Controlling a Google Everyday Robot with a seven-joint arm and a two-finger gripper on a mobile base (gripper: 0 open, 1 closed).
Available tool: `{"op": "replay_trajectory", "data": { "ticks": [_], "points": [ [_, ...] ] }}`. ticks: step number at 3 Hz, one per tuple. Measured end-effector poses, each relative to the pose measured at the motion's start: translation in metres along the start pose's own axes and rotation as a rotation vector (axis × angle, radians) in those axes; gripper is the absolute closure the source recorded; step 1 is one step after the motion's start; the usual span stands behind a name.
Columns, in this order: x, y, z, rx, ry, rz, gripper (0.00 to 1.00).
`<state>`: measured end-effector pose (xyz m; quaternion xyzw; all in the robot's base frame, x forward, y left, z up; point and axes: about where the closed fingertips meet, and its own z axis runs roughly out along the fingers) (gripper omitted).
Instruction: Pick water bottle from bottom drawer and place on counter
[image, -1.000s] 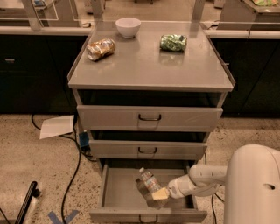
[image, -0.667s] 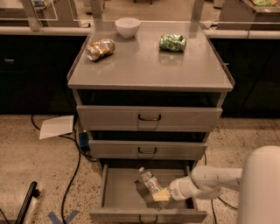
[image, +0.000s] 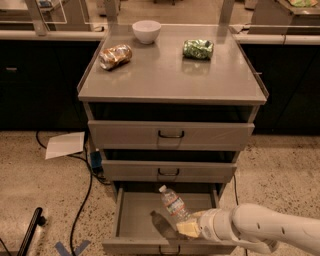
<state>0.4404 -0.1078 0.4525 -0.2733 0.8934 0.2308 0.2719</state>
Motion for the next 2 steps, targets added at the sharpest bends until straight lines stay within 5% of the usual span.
{"op": "replay_trajectory", "data": {
  "ticks": [1,2],
  "points": [
    [-0.0288,0.0265,-0.0719,0.100,-0.120,-0.075,1.00],
    [-0.0336,0.0297,-0.0732,0.091,-0.126,-0.086,1.00]
  ]
}}
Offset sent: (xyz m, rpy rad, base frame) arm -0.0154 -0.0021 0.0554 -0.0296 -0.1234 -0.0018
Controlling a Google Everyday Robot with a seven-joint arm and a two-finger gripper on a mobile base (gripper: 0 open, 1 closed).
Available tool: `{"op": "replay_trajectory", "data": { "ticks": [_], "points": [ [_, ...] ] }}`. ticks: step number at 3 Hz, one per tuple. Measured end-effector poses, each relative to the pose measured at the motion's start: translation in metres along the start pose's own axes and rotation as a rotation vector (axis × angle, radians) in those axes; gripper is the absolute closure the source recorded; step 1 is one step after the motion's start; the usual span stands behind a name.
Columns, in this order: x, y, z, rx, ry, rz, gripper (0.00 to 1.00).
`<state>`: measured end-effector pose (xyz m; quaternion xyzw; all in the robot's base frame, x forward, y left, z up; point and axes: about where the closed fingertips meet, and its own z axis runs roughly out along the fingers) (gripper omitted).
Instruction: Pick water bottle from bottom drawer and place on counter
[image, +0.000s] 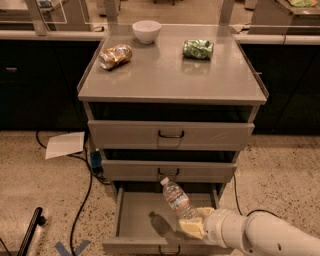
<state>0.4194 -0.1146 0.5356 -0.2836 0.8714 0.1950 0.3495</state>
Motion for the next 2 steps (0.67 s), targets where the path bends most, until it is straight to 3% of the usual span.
{"op": "replay_trajectory", "data": {
  "ticks": [1,2],
  "points": [
    [-0.039,0.008,-0.025,0.030,-0.055,-0.086,1.00],
    [-0.100,0.027,-0.072,0.110,-0.117,-0.201,1.00]
  ]
}}
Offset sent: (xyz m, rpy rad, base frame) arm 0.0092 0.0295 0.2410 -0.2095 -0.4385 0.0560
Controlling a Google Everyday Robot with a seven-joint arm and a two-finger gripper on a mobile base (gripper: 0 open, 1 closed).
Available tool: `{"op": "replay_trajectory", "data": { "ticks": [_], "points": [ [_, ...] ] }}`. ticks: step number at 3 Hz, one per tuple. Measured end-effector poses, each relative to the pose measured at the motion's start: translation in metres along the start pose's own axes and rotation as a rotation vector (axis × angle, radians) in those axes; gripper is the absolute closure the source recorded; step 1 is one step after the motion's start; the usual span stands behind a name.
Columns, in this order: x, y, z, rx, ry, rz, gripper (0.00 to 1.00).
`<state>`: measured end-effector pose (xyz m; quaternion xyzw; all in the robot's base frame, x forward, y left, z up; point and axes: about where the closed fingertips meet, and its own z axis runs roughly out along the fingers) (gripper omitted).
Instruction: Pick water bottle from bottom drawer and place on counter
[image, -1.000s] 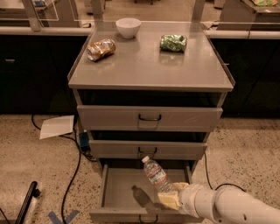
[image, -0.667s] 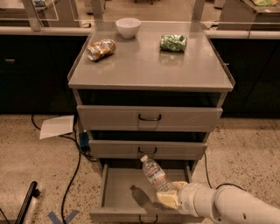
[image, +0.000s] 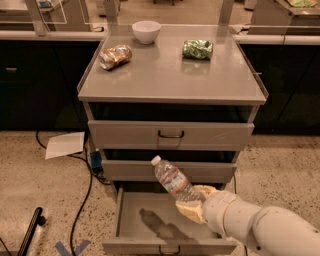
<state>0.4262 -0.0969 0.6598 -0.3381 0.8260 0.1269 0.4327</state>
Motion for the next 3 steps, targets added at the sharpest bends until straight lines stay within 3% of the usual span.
{"op": "replay_trajectory", "data": {
  "ticks": [1,2,3],
  "points": [
    [-0.069,-0.003,-0.039,0.092,-0.040,-0.116,1.00],
    [-0.070,-0.001,-0.038,0.086,-0.046,-0.114,1.00],
    [-0.090,-0.006,-0.034,0.089,-0.083,-0.135,1.00]
  ]
}}
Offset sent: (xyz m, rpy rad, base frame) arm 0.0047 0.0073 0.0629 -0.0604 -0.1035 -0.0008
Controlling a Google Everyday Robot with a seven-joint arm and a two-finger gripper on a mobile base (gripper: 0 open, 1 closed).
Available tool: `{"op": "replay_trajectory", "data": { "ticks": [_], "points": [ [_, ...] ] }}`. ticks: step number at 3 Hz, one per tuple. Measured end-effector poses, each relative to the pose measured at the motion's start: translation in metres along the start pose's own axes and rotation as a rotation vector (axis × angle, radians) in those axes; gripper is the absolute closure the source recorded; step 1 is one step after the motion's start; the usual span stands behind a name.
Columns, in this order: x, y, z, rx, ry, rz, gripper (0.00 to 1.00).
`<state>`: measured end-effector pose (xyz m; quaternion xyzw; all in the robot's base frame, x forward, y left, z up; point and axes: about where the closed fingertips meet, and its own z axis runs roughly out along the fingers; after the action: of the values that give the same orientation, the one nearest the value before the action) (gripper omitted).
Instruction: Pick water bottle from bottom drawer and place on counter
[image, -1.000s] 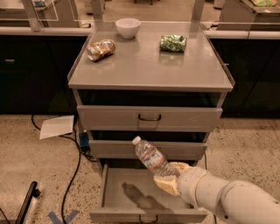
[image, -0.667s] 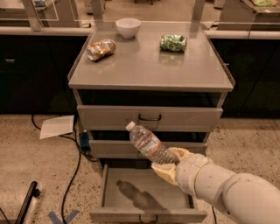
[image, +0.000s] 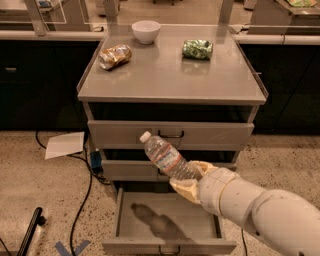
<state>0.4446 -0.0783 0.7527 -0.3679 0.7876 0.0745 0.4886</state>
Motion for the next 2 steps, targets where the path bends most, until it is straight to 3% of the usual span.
{"op": "replay_trajectory", "data": {
  "ticks": [2],
  "points": [
    [-0.063,-0.044,-0.003,0.009,-0.066,-0.078,1.00]
  ]
}}
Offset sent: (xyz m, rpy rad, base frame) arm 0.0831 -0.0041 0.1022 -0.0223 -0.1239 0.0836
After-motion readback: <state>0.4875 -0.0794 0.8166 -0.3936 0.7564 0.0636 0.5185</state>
